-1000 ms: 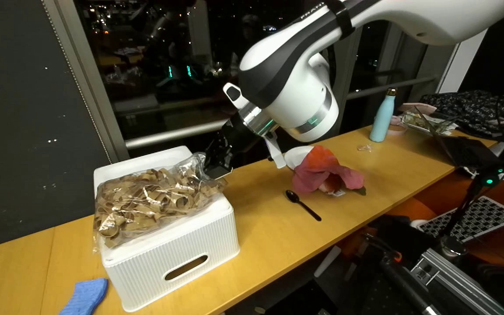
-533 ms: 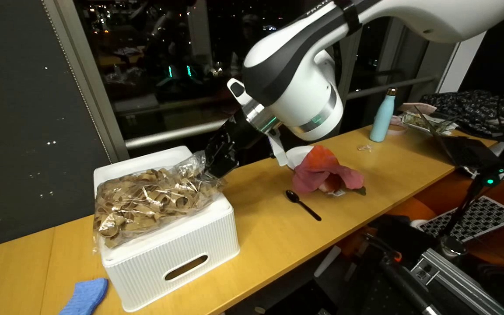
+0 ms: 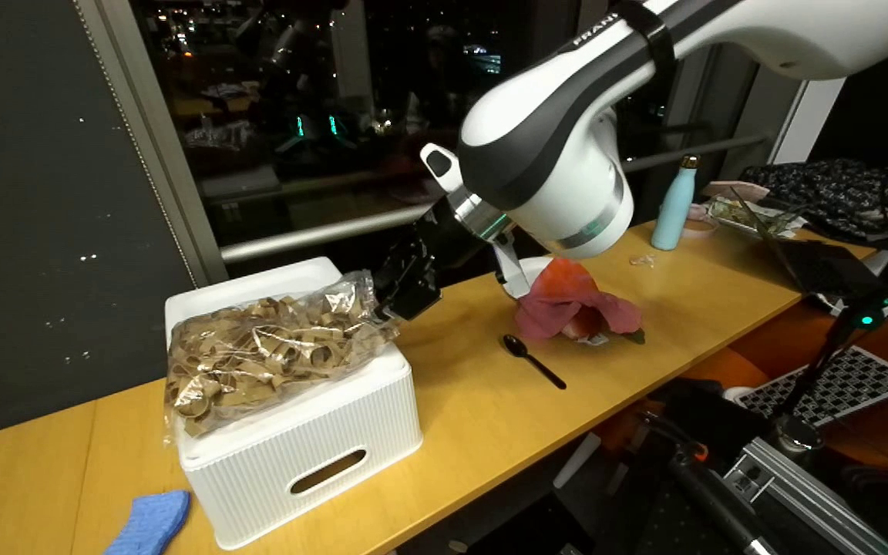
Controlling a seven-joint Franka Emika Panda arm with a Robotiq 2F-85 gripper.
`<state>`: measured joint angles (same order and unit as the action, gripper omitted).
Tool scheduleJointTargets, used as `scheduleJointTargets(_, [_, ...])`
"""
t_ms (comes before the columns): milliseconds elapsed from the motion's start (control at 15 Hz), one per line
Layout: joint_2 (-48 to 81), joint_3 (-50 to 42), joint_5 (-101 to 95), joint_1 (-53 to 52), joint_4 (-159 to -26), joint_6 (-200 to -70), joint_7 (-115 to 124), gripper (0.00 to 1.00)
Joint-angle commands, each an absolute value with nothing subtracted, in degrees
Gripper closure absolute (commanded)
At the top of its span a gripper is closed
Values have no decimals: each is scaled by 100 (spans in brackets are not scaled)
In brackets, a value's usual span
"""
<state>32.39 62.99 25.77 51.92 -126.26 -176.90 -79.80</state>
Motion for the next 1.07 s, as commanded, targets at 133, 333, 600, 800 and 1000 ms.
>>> scheduleJointTargets(133, [3205,6354,1485,5807,-12991,-18111,-7197,20])
scheduleJointTargets(333, [2978,6319,1031,6003,-13156,-18155,-6645,6])
scheduleJointTargets(600, [3155,6584,505,6476,-13302,-17984,-6047,1])
scheduleJointTargets(800, [3293,6927,188,6733,-13417,-17977,-5586,0])
scheduleJointTargets(1000, [3345,7119,-87,6760,-13475,-17988,-5066,0])
